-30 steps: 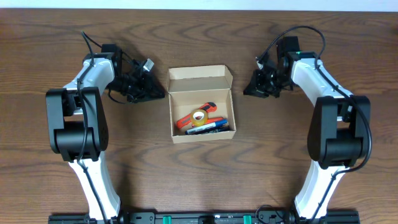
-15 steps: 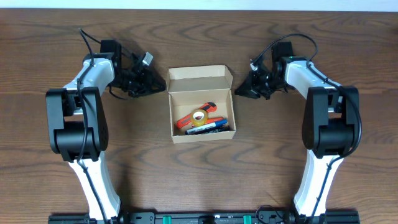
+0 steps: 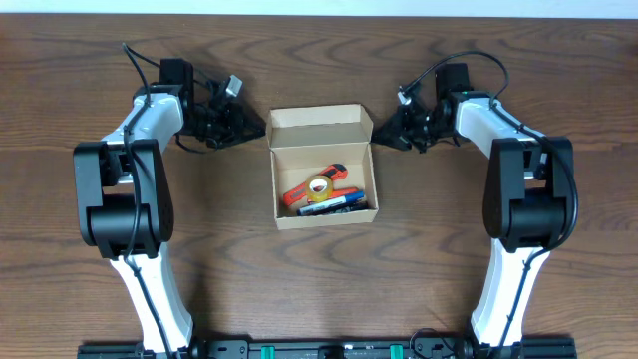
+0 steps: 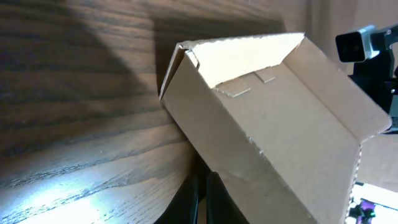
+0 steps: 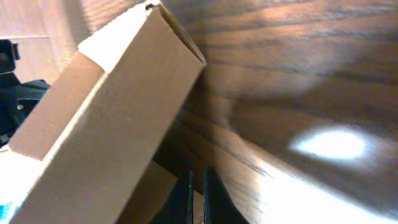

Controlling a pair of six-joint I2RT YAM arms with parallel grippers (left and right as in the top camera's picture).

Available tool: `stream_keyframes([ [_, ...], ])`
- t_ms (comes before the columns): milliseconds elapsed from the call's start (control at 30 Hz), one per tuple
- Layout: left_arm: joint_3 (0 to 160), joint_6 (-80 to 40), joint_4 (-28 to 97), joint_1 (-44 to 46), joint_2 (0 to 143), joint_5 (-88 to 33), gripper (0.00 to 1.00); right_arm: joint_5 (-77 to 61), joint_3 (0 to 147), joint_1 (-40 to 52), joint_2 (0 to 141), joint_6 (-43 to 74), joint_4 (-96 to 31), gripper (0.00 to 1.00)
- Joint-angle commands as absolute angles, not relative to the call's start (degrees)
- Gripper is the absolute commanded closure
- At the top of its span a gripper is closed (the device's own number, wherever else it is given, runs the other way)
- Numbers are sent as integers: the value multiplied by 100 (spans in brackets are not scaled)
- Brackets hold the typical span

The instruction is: Pack container

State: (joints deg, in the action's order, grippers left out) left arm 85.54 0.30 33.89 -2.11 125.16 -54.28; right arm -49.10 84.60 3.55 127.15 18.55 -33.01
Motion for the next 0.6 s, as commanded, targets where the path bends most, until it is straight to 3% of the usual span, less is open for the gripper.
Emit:
stream_keyframes([
  [0, 8523, -200, 3304, -235, 12658, -5669, 94, -5133, 8490, 484, 12870, 2106, -3210, 99],
  [567, 8523, -390, 3096, -226, 12971, -5929, 94, -5240, 8490, 567, 12870, 2231, -2877, 99],
])
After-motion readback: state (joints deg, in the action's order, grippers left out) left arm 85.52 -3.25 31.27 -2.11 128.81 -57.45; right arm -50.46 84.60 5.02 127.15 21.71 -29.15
